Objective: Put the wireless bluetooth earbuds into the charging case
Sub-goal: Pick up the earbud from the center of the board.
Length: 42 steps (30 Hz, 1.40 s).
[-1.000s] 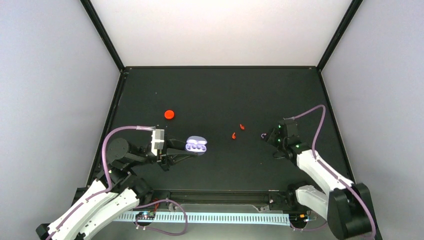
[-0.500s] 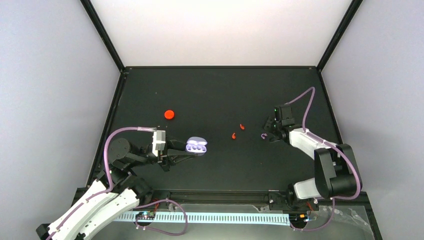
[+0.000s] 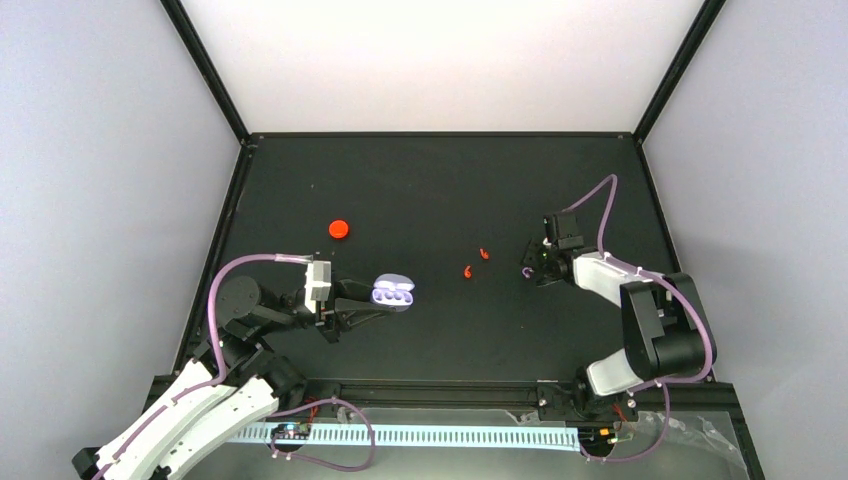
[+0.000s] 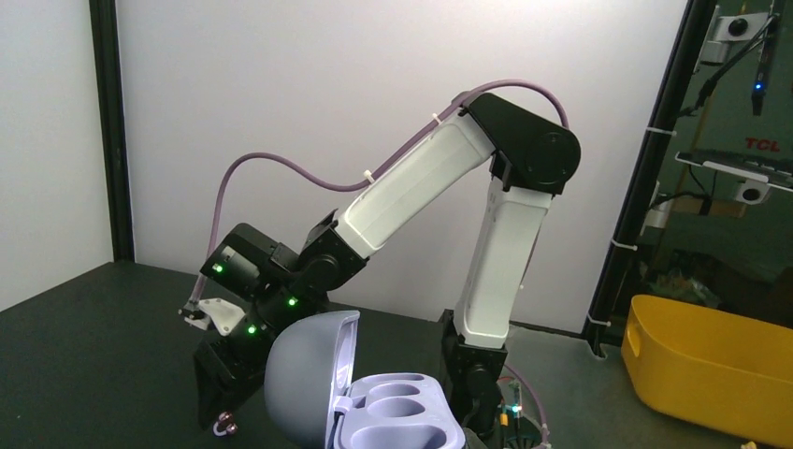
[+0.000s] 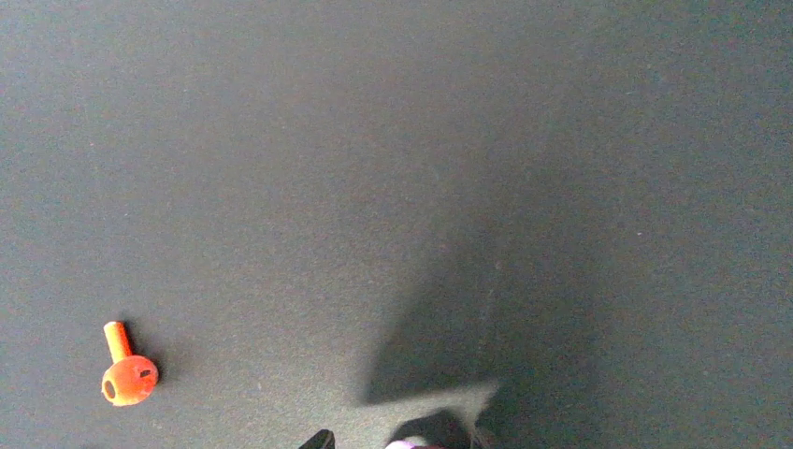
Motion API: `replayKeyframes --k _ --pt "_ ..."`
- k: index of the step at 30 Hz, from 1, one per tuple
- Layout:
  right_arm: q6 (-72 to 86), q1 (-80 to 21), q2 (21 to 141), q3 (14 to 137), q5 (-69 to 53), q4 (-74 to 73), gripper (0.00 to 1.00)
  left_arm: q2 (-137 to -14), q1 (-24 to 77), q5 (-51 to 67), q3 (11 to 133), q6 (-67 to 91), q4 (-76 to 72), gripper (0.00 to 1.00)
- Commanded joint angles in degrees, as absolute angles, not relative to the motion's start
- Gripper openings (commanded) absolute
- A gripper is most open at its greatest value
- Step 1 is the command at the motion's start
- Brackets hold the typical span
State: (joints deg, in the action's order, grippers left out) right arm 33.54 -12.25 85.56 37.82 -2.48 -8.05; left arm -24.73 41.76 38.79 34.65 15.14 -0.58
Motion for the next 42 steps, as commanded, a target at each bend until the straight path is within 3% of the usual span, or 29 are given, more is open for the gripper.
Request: replayKeyframes --k 1,22,42 --pt "33.65 -13.74 85.05 38.67 -3.36 -9.21 0.37 -23.74 42.07 39.28 34.89 14.35 -0.14 0.02" --pt "29.17 -16.34 88.63 47.53 2.3 -19.7 0.3 -22.36 42.1 39.43 34.72 14.46 0.03 0.02" --pt "28.03 -16.44 89.92 44.37 3.16 -19.71 0.21 -22.04 42.08 39.16 34.63 14.56 0.26 0.01"
